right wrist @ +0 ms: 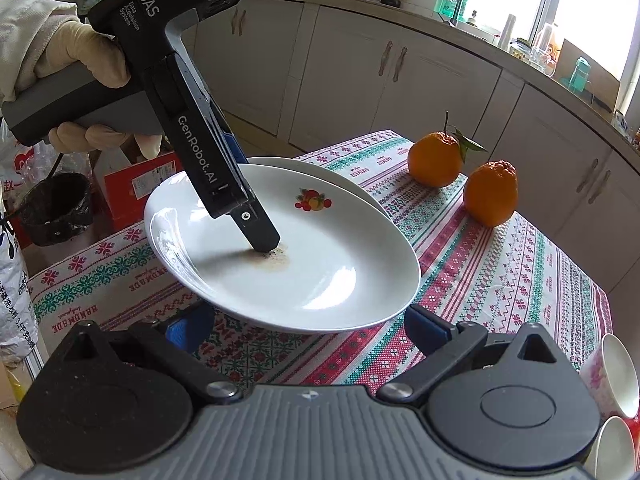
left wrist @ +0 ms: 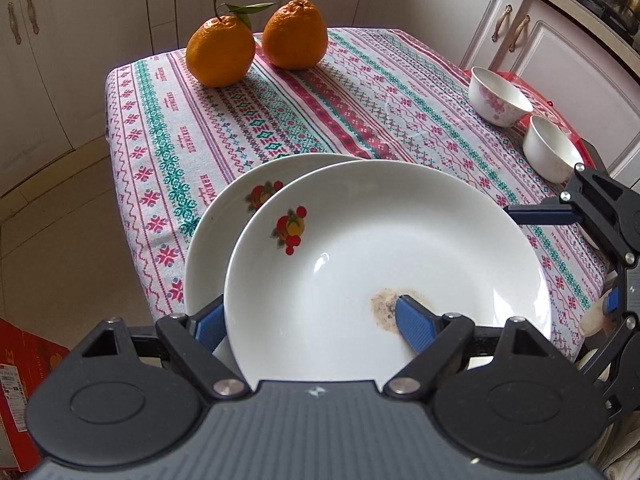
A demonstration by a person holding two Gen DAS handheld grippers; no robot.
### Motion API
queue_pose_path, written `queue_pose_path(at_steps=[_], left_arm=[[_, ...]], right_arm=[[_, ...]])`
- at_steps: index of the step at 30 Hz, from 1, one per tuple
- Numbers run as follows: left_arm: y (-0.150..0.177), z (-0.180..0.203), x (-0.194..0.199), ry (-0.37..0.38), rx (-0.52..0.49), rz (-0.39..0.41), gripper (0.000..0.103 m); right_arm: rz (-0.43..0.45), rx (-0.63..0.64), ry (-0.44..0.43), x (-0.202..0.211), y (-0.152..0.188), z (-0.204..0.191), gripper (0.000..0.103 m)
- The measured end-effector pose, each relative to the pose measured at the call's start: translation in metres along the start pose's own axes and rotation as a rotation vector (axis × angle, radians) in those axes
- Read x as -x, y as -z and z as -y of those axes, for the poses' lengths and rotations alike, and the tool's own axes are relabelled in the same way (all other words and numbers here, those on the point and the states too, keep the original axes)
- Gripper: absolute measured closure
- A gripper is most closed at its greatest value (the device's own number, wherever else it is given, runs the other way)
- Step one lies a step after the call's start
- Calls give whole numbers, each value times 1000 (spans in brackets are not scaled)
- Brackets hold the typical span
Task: Organize plates and bowls
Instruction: 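Set the stained plate down on the stack and open the left tool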
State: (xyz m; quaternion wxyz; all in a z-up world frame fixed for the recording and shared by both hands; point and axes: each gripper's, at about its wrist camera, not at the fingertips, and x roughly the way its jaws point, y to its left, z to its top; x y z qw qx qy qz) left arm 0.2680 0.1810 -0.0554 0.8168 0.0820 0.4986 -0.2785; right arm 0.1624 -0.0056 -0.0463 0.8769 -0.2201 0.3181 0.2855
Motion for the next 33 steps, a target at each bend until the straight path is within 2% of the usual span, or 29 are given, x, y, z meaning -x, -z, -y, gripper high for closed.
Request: queue_pose_path(at_steps=[23, 33], left_arm=[[-1, 1, 13, -45, -17, -10, 16], [0, -2, 19, -99, -18, -20, 16]], right_arm=[[-1, -27, -55, -13, -1, 8, 0], [4, -41, -98, -17, -2, 7, 0]])
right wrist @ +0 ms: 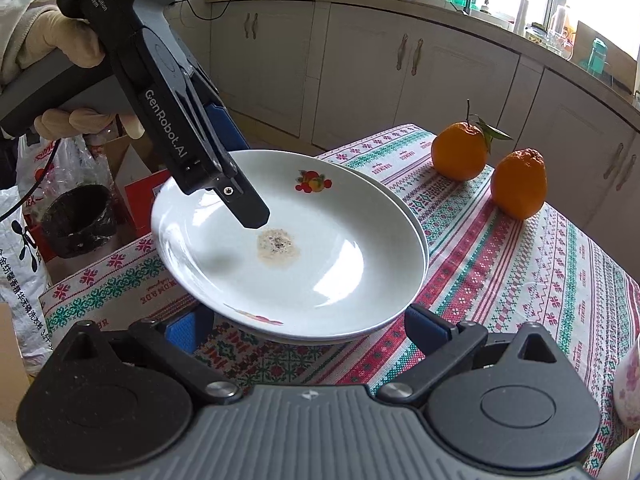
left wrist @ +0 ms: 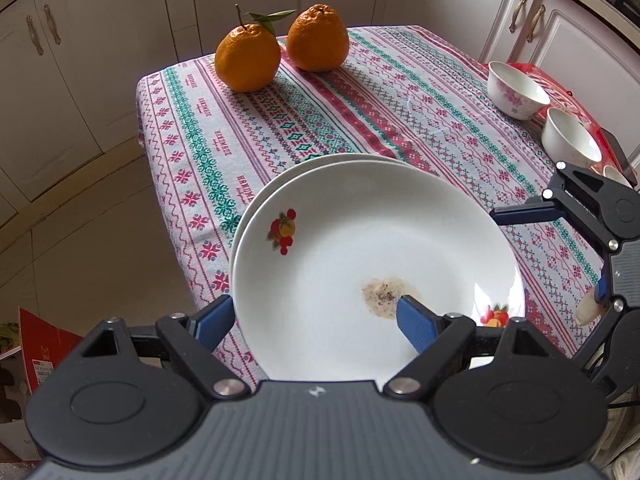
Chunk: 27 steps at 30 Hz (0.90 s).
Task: Organize plates and bowls
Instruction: 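Set the stained plate down on the stack and open the left tool, then move the right tool to a white bowl and grasp its rim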
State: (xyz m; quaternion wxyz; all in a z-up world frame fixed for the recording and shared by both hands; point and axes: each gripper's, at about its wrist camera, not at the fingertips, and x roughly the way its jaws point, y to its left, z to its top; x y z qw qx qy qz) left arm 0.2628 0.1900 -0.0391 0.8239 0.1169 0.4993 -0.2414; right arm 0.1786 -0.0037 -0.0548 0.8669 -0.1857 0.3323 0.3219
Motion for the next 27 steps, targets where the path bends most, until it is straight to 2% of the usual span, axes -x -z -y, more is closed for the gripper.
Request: queue_pose_path(at_steps=[7, 12, 21, 27], left_arm=[[2, 1, -2, -9, -1, 16, 13], [6, 9, 4, -36, -20, 80, 12], [15, 52, 29, -147, -110, 261, 8], [29, 87, 46, -145, -75, 404, 3]], right_arm=[[6, -6, 2, 4, 1, 2, 0], [20, -22, 16, 13, 2, 7, 0], [54, -49, 78, 36, 5, 15, 0], [79, -84, 134, 61, 14, 24, 0]])
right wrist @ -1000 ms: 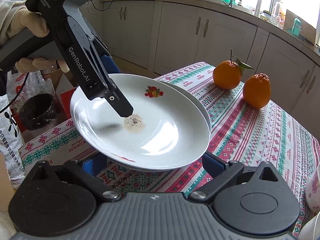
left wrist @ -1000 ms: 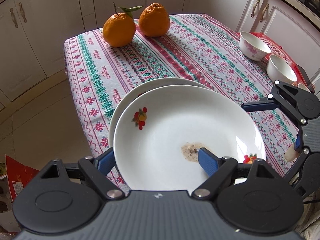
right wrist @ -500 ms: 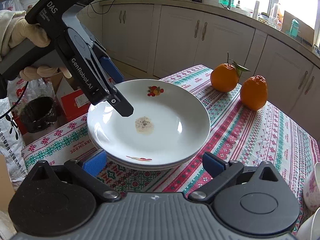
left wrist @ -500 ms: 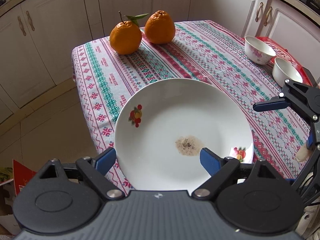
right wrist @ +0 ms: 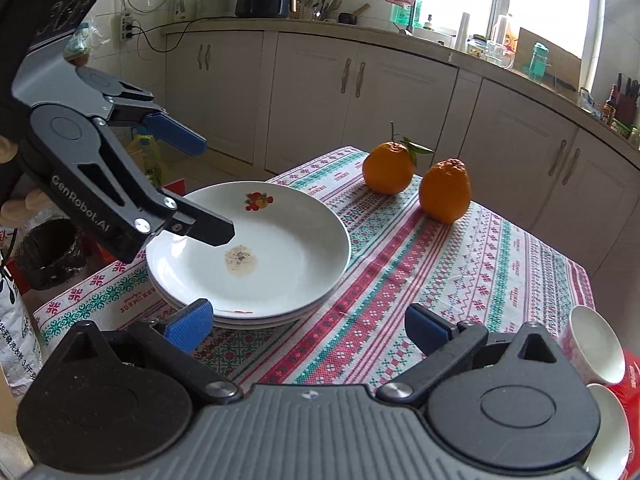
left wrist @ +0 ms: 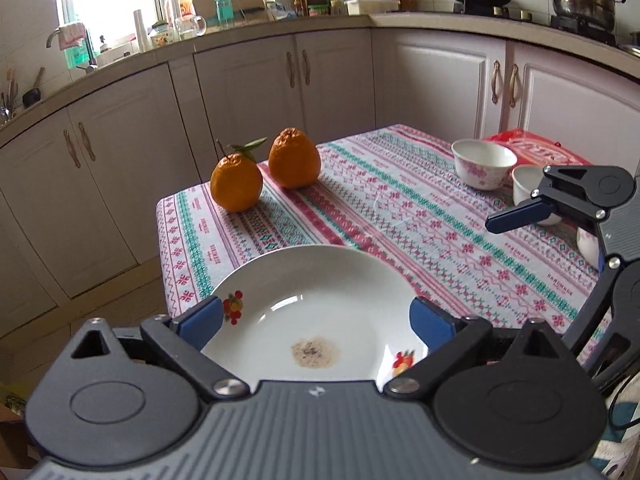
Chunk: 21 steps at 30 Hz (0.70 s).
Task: Organize plates and bowls
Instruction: 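Move the right tool to a white bowl and grasp its rim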
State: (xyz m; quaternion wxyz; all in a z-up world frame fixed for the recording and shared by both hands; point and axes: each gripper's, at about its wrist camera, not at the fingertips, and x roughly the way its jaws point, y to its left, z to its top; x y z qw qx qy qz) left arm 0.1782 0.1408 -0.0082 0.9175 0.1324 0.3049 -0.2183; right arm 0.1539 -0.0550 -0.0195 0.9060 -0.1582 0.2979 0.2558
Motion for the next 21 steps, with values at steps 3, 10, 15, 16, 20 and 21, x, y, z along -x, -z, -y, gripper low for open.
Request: queue_pose_path(at_steps=[3, 10, 15, 16, 20, 21], left_arm=[[2, 19, 11, 8, 39, 58, 3], [7, 75, 24, 70, 77, 149, 1], [7, 107, 15, 130, 73, 144, 1], [8, 115, 13, 136, 63, 140, 1], [10, 147, 1, 162, 6, 120, 1], [11, 153, -2, 175, -2, 118, 1]], right_arm=[[12, -20, 35, 15, 7, 9, 0], [31, -102, 120, 59, 35, 42, 0], [28, -148, 192, 88, 63, 68, 0], [24, -163, 204, 92, 70, 74, 0], [-1, -212, 243, 105, 93, 93, 0], [-4, -221, 250, 109, 98, 97, 0]])
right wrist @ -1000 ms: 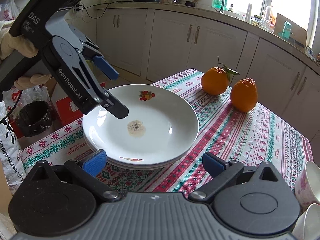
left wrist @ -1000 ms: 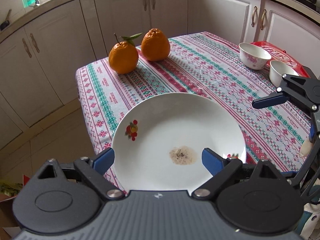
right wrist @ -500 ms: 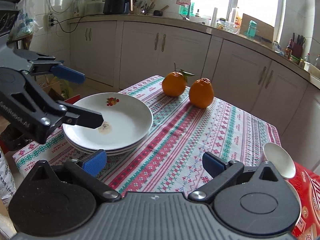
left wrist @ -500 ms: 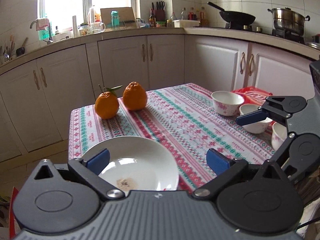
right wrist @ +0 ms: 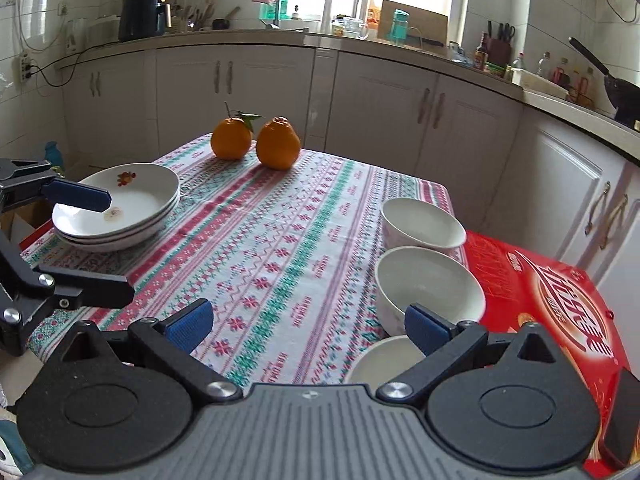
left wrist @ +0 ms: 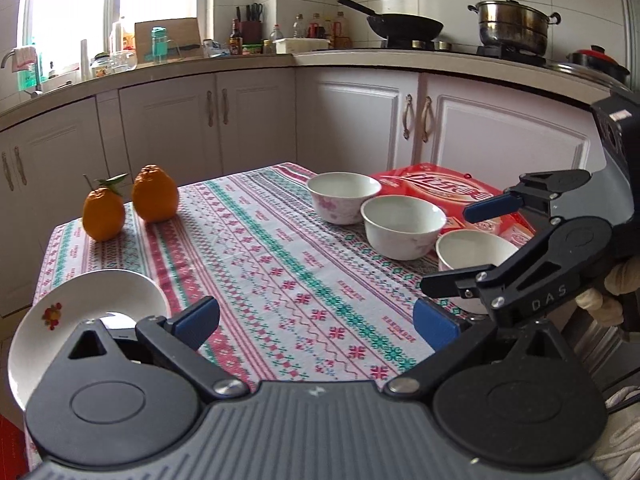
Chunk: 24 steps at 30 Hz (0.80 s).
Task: Organize plates and bowls
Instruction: 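Move the right tool to a white bowl and grasp its rim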
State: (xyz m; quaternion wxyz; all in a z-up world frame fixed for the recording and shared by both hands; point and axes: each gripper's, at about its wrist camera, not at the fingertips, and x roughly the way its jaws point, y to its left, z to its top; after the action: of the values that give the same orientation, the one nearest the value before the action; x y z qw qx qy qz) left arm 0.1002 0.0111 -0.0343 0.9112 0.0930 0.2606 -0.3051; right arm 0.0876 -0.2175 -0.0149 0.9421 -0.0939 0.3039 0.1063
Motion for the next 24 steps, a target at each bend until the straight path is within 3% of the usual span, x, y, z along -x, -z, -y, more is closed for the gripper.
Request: queue_pose_path(at_steps=[11, 24], left_arm=[[4, 66, -47, 146, -112, -51, 1], [3, 113, -94, 242, -228, -88, 1]], right_arm=[[-33, -122, 78, 21, 32, 58, 0], [-82, -254, -19, 9, 52, 92, 0]])
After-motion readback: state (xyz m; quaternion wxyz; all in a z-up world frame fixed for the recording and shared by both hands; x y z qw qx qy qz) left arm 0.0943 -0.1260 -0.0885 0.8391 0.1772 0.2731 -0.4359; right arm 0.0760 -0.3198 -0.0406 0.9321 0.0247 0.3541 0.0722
